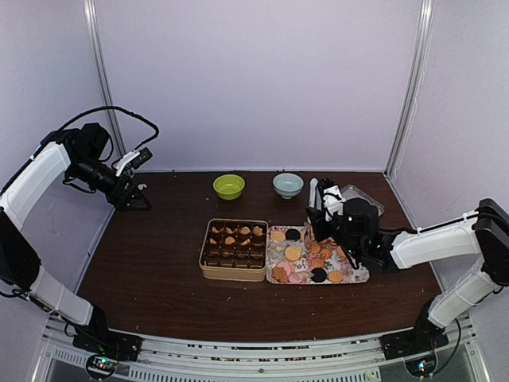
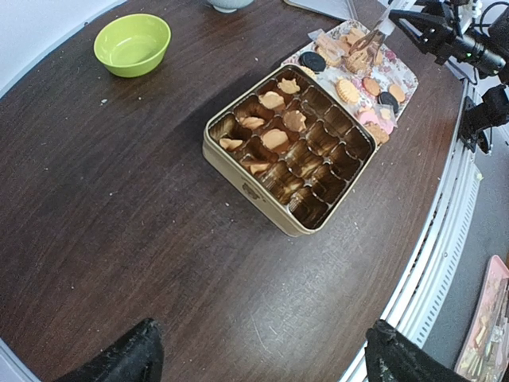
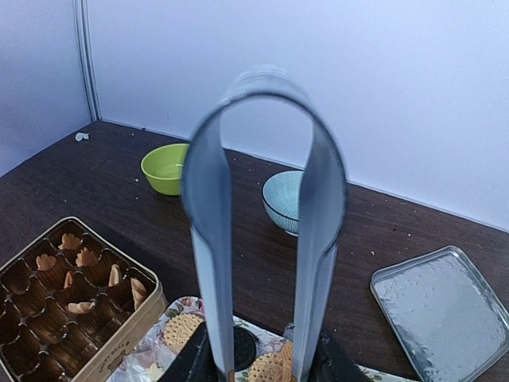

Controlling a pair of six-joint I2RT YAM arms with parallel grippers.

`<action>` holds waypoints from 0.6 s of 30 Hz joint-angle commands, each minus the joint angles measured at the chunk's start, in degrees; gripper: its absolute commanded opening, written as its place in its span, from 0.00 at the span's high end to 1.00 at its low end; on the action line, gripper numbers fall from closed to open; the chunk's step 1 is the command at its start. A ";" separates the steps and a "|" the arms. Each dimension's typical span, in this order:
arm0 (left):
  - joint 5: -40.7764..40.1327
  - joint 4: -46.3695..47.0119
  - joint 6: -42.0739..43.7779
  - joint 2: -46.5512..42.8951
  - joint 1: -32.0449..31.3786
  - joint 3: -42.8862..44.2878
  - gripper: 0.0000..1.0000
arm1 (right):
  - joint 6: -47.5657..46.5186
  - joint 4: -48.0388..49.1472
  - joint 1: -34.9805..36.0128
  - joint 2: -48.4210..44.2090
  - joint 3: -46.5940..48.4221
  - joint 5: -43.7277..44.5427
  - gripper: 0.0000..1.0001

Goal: Pack the cookies
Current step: Pick up the fake cookies from the plate.

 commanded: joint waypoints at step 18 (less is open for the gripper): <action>-2.37 0.35 1.49 -1.31 0.13 -0.28 0.09 | 0.89 -2.69 10.61 2.52 19.03 -6.86 0.87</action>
